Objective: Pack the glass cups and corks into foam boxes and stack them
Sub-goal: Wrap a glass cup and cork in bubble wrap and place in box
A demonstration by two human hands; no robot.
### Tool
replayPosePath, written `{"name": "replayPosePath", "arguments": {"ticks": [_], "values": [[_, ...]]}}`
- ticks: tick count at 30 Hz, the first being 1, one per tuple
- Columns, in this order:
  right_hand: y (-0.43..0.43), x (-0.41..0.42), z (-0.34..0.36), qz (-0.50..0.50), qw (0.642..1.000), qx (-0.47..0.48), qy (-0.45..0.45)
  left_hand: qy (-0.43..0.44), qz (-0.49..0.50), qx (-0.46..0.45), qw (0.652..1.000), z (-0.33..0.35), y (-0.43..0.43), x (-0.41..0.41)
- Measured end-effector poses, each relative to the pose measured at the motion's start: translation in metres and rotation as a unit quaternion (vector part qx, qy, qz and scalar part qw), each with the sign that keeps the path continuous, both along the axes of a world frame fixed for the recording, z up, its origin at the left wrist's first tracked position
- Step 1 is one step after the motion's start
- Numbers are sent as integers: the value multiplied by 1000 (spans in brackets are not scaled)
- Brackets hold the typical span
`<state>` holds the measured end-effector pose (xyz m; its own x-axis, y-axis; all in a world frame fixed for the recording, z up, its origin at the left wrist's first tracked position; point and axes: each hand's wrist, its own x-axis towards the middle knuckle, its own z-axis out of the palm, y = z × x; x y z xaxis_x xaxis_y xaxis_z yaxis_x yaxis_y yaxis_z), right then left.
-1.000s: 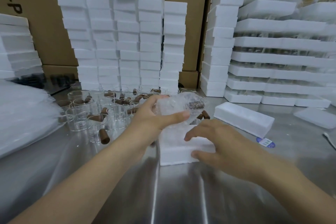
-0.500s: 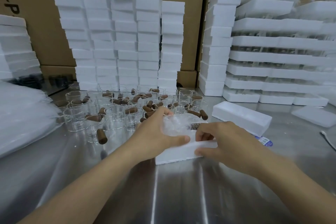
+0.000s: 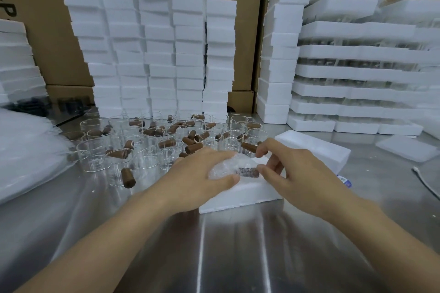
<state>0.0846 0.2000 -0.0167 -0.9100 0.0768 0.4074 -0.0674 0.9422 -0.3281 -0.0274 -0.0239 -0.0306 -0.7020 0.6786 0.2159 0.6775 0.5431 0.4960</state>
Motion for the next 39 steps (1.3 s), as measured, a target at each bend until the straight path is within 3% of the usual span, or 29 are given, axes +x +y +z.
{"name": "replayPosePath", "arguments": {"ticks": [8, 22, 26, 29, 33, 36, 39], "values": [[3, -6, -7, 0, 1000, 0, 1, 48, -34, -29, 998, 1, -1, 6], [8, -15, -19, 33, 999, 0, 21, 98, 8, -26, 995, -4, 7, 8], [47, -21, -19, -105, 992, -4, 70, 100, -6, -20, 995, -4, 5, 8], [89, -16, -24, -246, 969, 7, 4, 99, -20, -5, 995, -6, 3, 6], [121, -8, -31, -334, 939, 30, -74, 84, -53, 12, 995, -8, 3, 1], [120, -7, -24, -352, 936, 23, -13, 76, -72, 22, 994, -10, 2, 0], [99, -3, -9, -265, 954, -112, 90, 60, -75, 60, 994, -9, 2, 1]]}}
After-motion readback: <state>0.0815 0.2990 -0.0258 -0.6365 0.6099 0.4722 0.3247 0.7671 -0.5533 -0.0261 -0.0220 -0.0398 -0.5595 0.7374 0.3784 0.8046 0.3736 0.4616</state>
